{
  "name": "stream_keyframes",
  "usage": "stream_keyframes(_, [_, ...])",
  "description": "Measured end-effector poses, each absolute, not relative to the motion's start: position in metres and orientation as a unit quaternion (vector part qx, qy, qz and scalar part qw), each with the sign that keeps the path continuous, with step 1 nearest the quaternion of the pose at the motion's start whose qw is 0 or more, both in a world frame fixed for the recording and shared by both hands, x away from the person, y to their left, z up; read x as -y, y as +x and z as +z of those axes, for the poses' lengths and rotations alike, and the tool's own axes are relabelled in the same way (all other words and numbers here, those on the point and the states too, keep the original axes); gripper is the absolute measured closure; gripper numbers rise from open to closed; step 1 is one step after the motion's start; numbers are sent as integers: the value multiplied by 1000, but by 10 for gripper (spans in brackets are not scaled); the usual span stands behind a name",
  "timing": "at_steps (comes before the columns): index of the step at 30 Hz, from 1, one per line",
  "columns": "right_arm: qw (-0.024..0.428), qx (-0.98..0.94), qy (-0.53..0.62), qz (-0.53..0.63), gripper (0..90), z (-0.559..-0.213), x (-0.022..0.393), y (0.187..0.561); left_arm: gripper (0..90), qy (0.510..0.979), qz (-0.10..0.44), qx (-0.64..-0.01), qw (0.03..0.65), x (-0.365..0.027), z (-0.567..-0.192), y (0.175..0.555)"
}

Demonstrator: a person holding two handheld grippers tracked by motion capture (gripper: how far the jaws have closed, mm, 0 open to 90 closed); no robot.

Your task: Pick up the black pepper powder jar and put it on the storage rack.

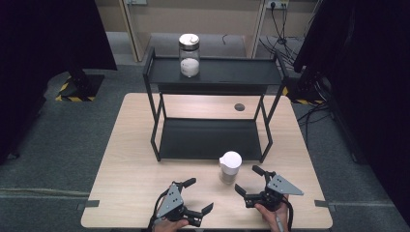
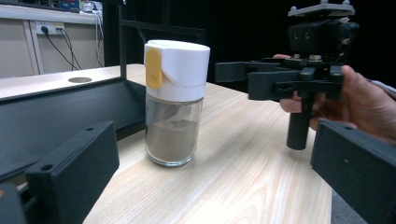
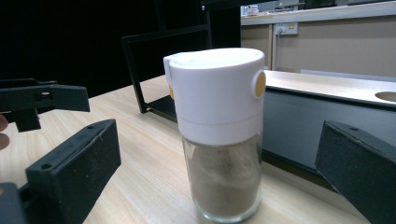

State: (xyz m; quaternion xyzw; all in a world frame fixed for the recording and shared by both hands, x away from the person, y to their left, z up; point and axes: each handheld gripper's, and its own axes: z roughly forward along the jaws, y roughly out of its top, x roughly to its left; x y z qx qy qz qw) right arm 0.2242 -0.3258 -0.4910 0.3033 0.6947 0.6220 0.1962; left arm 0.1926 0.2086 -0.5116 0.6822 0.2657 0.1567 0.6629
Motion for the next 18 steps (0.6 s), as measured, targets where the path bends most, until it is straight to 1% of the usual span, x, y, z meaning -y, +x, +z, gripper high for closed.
stream_keyframes(10, [198,-711,285,611,9,-486,309,245,4,682,157,-267,663,-208,-512,193])
stream_keyframes(18, [205,-719,284,601,18,-486,299,252,4,683,154,-267,662,-209,-512,194])
